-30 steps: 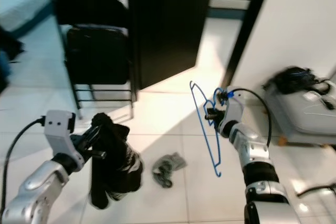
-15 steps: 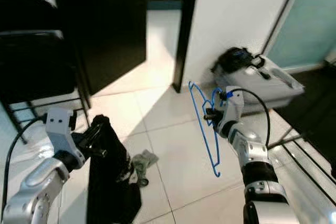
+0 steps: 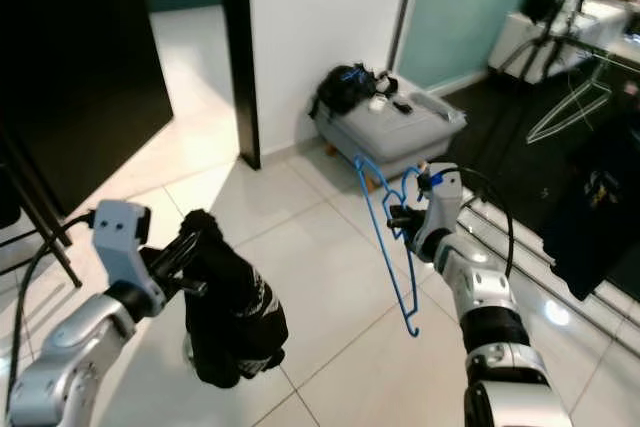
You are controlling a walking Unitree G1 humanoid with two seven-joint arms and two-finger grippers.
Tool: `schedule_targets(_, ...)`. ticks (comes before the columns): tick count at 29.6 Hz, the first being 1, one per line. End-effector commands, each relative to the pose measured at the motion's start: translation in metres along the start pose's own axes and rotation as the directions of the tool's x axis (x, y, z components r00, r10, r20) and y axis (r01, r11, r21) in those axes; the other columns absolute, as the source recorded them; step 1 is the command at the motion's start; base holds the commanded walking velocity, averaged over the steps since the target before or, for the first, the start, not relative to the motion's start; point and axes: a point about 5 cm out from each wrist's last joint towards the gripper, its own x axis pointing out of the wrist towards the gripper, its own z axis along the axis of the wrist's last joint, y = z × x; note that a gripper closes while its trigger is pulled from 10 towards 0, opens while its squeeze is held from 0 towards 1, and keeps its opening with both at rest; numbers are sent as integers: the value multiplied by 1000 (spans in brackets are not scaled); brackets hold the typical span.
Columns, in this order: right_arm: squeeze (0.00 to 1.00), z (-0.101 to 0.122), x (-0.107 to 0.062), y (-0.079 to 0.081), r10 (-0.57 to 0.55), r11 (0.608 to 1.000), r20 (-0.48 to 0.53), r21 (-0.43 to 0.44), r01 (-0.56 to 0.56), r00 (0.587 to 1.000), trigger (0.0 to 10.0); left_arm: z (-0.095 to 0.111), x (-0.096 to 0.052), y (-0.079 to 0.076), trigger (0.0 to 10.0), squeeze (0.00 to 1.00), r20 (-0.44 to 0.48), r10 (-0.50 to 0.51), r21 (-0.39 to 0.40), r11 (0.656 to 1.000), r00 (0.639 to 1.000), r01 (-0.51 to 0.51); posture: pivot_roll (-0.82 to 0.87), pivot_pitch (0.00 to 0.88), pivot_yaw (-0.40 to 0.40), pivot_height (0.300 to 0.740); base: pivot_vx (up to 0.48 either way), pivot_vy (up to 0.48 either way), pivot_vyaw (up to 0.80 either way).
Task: Hang hanger
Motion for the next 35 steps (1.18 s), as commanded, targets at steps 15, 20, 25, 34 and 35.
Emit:
schedule_targets(15,0,3,-2,4,73,997,20,11,-73,997,10000,48,18,-16,10000,0,-166,-301,870,404,939,283,-6,0,-49,740,0,0,-800)
schedule_targets(20,0,6,-4,9,144,989,62,7,-145,988,10000,90,30,-12,10000,0,-33,-294,955,272,955,117,-15,0,-41,740,0,0,-320)
schedule_targets(25,0,19,-19,12,305,951,164,-8,-308,938,10000,124,28,-11,10000,0,51,-367,949,307,929,69,-19,0,-31,740,0,0,0)
schedule_targets(34,0,50,-58,14,475,864,160,-270,-425,865,10000,167,12,-6,10000,0,121,-488,958,286,864,27,-24,0,-22,740,0,0,0)
schedule_targets(35,0,54,-62,14,484,855,181,-307,-419,856,10000,171,12,-6,10000,0,127,-502,962,272,855,17,-25,0,-24,740,0,0,0)
